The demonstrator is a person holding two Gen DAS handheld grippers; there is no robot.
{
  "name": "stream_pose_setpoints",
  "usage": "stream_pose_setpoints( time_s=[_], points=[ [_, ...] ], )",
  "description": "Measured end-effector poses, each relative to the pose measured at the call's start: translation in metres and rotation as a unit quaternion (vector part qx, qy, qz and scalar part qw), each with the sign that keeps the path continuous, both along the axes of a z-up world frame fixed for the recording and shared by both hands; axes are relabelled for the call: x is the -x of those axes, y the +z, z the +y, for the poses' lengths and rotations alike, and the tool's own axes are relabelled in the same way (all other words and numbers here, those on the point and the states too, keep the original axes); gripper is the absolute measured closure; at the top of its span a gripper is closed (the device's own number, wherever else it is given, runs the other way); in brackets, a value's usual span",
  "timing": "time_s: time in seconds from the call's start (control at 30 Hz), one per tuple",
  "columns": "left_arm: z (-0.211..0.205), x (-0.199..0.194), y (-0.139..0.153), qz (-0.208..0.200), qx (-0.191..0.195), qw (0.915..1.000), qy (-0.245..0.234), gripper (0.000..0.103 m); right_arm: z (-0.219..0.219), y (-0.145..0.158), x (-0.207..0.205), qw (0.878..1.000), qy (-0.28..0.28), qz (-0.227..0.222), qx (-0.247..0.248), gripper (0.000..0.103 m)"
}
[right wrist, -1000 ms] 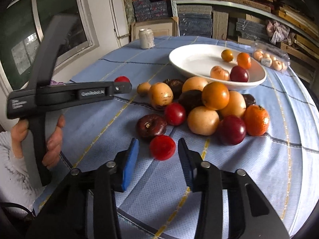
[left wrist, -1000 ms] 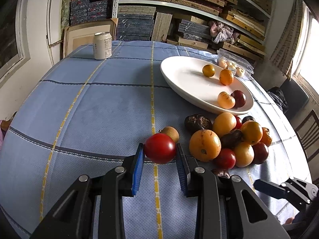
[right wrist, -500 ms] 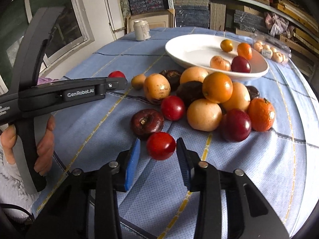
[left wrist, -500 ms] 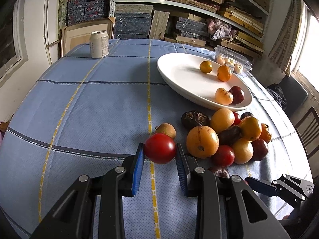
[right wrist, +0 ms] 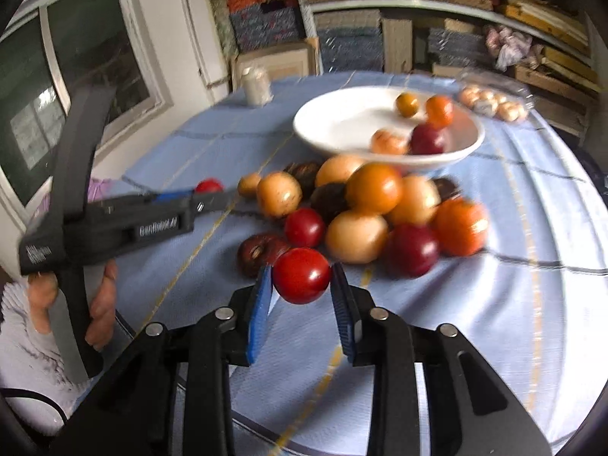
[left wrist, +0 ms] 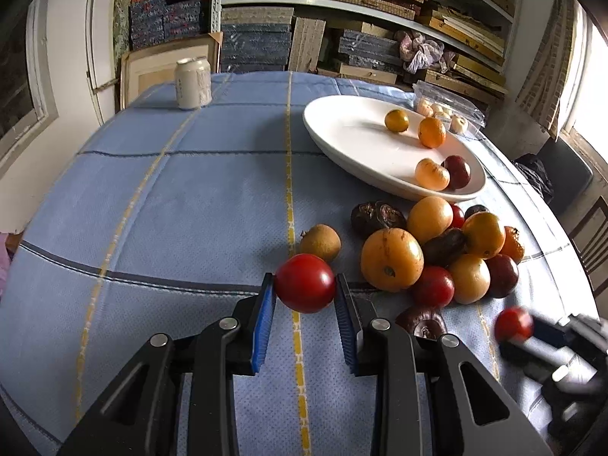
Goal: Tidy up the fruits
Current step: 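Carry both tomatoes onto the white plate and open both grippers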
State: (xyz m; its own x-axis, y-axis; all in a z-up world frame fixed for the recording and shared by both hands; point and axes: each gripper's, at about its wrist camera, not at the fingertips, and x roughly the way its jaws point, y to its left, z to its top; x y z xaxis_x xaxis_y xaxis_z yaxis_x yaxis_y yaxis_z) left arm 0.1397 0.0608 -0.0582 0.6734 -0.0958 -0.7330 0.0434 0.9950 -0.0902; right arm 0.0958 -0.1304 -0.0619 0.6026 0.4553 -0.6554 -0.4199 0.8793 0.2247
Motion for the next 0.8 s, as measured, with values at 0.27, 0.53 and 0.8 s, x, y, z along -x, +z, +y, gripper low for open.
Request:
stream_pose_setpoints(
  time_s=[0.27,0.53,0.8],
  points=[
    [-0.007,-0.025,0.06,-0.045,-0.017,0.9988,0.004,0.072,-0.053,0.087,-0.027,0.994,-0.06,-0.094,-0.023,0.072],
    [-0.028,-0.094,0.083,-0.056,-0.009,0.9984,-0.002,0.072,-0.064,0.128,-0.098,0.984,-0.106,-0.133,-0.041,0.073],
    [-0.047,-0.159,0.033,0.0,-0.006,1.0,-0.006,0.072,-0.053,0.058,-0.19,0.991,-0.122,-0.046,-0.011,0.072]
  ],
)
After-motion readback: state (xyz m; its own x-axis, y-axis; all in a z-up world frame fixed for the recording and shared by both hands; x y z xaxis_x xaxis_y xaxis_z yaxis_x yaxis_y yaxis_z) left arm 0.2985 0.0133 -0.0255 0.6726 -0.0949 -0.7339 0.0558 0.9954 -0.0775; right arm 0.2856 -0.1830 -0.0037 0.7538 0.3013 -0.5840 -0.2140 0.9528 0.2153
